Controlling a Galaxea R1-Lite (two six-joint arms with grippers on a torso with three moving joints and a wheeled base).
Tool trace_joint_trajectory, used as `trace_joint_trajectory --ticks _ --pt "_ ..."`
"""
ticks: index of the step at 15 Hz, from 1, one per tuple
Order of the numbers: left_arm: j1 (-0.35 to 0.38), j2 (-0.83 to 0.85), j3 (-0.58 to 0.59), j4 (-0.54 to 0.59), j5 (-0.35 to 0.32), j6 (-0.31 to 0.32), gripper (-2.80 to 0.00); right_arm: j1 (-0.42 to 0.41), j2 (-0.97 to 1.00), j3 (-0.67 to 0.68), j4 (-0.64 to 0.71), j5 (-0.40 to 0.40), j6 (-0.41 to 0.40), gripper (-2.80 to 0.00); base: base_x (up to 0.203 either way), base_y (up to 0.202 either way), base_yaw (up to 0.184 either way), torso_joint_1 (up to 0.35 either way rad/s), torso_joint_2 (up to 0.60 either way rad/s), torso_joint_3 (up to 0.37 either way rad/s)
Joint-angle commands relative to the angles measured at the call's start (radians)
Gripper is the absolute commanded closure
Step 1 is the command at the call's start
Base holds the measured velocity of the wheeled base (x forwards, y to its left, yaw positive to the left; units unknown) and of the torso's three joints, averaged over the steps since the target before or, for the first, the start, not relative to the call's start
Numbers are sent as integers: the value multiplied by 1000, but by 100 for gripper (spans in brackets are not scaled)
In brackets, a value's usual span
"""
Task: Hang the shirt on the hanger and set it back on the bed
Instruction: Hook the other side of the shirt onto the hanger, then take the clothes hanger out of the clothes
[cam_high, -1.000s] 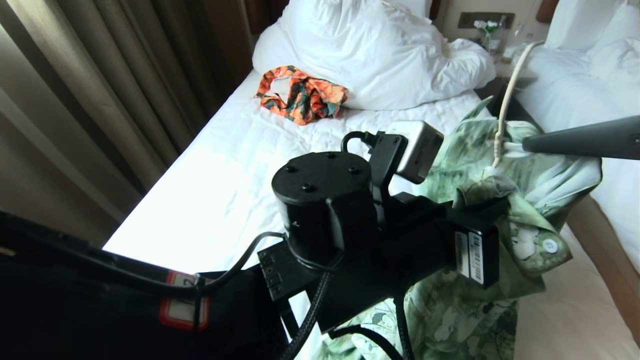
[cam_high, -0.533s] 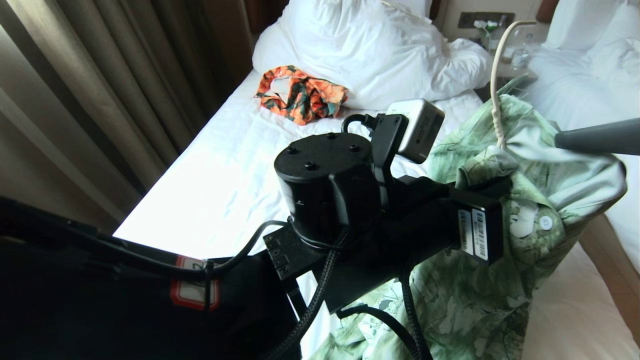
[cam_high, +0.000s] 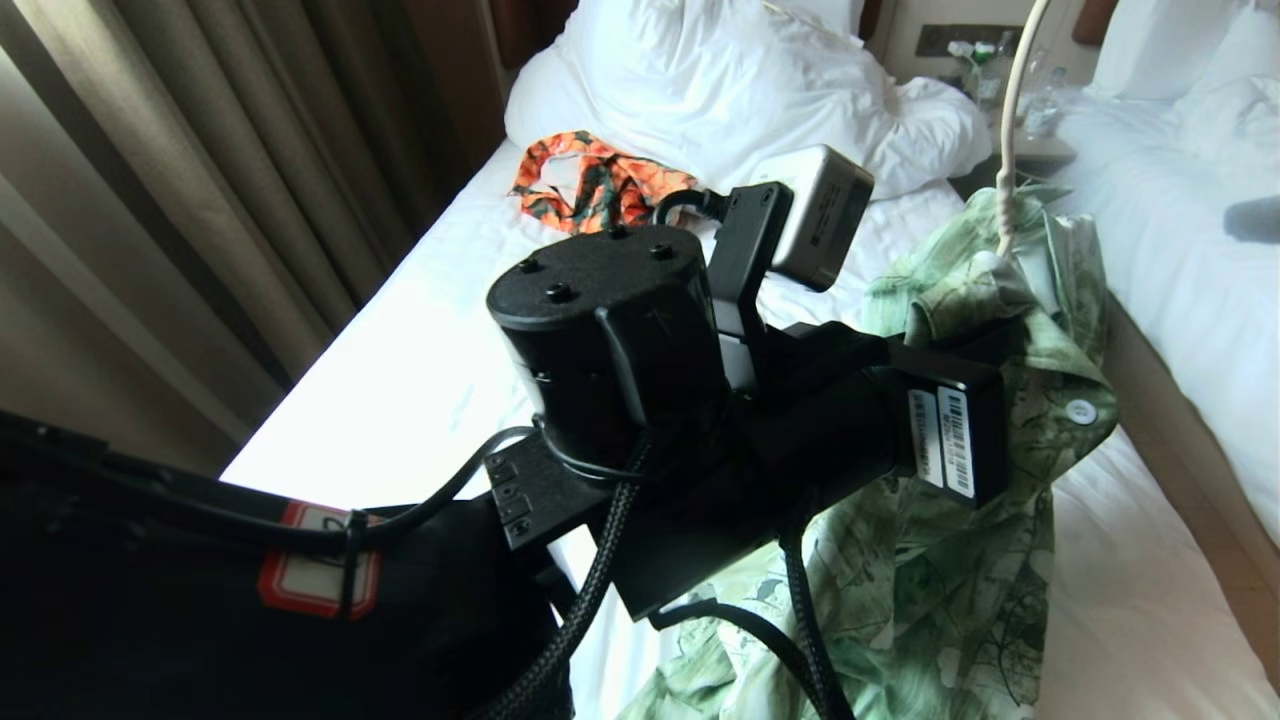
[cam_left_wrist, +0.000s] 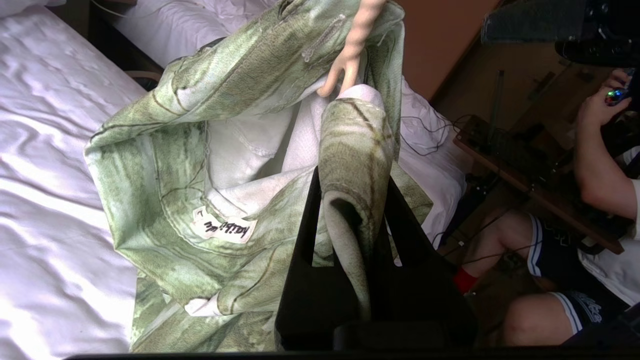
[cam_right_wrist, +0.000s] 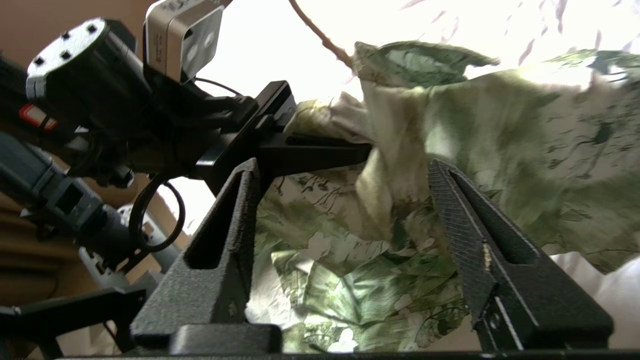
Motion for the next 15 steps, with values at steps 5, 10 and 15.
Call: trace_joint_trajectory --ticks 5,10,15 --pt "-15 -39 -9 93 3 0 0 2 133 -315 265 -90 -44 0 0 0 0 0 0 0" --pt "-32 -75 -36 191 -4 -1 0 51 194 -346 330 -243 -200 0 0 0 0 0 0 0" --pt "-63 -72 -65 204 2 -1 0 119 189 -345 302 -270 -313 -280 0 0 0 0 0 0"
